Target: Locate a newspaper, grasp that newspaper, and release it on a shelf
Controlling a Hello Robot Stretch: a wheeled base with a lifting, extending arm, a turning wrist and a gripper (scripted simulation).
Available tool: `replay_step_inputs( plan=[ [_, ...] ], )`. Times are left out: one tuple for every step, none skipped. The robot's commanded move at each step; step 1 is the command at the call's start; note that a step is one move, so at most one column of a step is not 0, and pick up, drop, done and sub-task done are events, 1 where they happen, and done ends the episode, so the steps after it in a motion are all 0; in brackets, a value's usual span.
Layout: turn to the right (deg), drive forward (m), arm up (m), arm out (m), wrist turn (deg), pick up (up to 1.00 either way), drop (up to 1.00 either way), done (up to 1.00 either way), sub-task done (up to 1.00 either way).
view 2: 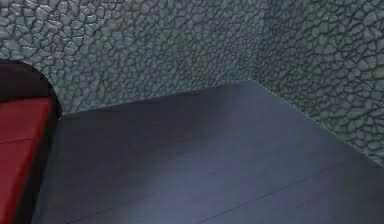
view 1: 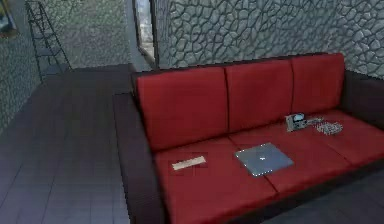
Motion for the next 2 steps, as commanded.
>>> replay_step_inputs(
  plan=[
    [-45.0, 0.00, 0.00, 0.00, 0.0, 0.00, 0.00, 0.00, 0.00],
    [-42.0, 0.00, 0.00, 0.00, 0.0, 0.00, 0.00, 0.00, 0.00]
  ],
)
